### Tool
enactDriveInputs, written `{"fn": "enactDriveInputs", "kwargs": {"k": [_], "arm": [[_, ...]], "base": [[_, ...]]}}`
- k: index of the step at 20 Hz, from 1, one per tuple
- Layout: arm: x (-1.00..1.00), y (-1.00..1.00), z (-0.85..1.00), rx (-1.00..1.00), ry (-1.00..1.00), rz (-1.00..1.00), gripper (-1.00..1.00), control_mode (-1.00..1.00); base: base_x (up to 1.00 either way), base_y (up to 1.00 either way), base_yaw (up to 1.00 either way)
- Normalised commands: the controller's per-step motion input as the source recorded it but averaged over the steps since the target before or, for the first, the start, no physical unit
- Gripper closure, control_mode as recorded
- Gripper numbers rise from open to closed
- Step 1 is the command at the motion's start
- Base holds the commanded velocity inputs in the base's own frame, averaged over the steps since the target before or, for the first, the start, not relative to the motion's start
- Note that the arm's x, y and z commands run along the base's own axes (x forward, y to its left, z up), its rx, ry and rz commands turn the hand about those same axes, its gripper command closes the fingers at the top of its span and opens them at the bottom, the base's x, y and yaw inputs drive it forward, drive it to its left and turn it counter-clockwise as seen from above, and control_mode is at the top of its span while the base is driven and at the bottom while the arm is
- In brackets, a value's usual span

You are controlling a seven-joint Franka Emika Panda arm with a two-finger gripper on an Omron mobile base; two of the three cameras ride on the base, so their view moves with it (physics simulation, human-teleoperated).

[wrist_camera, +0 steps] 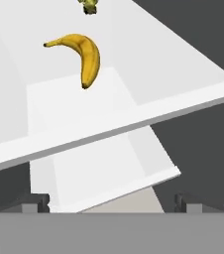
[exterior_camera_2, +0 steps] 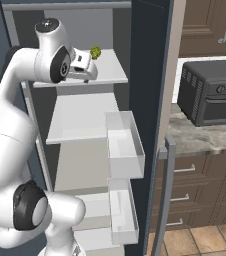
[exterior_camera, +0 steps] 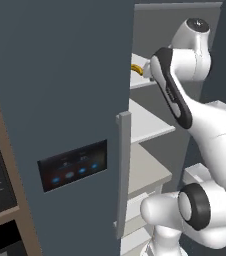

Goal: Pick up the kiwi and banana from the fridge and place one fruit on each plate on the dining counter.

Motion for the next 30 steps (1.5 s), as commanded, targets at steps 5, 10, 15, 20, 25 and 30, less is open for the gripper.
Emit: {"fn": "enactDriveInputs", "kwargs": {"k": [5,10,15,20,25,30], "arm": [[0.55,0.21,0.00,0.00,0.00,0.00,-1.00,-1.00],[0.59,0.14,-0.01,0.00,0.00,0.00,-1.00,-1.00],[0.52,0.00,-0.07,0.00,0.01,0.02,-1.00,-1.00],[0.56,0.00,-0.15,0.00,0.01,0.02,-1.00,-1.00],[0.54,0.00,-0.17,0.00,0.00,0.00,-1.00,-1.00],[0.52,0.07,-0.14,0.00,0.01,0.00,-1.00,-1.00]], "base": [[0.00,0.00,0.00],[0.00,0.00,0.00],[0.00,0.00,0.00],[0.00,0.00,0.00],[0.00,0.00,0.00],[0.00,0.00,0.00]]}}
